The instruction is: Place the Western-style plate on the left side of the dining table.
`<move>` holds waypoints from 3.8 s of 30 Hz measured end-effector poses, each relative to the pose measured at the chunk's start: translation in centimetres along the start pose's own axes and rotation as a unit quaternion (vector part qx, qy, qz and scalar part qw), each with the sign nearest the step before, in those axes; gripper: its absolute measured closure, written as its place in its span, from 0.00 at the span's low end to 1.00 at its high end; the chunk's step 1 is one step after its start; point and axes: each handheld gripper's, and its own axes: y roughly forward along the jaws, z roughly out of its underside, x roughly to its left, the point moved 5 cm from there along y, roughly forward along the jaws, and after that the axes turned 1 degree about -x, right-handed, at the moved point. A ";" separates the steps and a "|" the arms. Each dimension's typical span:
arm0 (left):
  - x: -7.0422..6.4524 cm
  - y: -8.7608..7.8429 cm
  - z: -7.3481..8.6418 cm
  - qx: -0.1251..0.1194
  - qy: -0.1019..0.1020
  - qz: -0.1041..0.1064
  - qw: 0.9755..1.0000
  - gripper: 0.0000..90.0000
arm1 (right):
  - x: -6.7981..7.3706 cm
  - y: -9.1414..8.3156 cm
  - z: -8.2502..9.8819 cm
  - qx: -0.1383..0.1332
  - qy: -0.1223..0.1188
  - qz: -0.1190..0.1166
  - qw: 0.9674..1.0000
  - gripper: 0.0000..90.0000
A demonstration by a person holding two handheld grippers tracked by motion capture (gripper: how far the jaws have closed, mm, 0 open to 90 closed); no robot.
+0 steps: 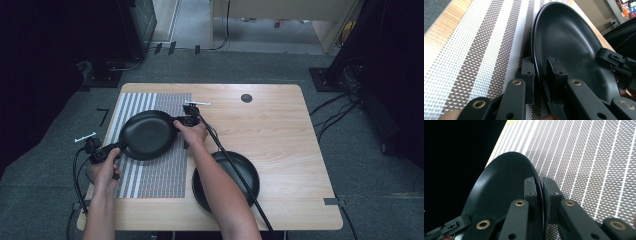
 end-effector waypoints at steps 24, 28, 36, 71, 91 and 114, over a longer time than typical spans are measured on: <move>-0.2 -0.2 0.2 -0.014 0.018 0.020 1.000 0.70 | 0.1 0.5 0.4 -0.022 0.042 -0.004 0.999 0.77; -0.1 -0.4 0.1 -0.015 0.011 0.032 0.999 0.63 | -0.2 0.1 0.2 -0.027 0.046 0.005 0.999 0.71; 0.2 -1.5 -0.3 -0.026 0.011 0.020 0.999 0.53 | -0.5 -1.4 0.1 -0.038 0.020 0.011 0.999 0.58; -3.3 -6.2 4.4 0.004 0.156 -0.035 0.987 0.21 | 4.4 -16.0 1.8 -0.066 -0.188 0.019 0.980 0.27; -3.8 -7.8 7.5 -0.022 0.200 -0.110 0.973 0.20 | 0.3 -25.2 4.5 -0.098 -0.210 0.050 0.972 0.25; -2.5 -7.5 9.1 -0.015 0.233 -0.155 0.960 0.20 | -6.7 -32.8 6.7 -0.141 -0.187 0.114 0.966 0.25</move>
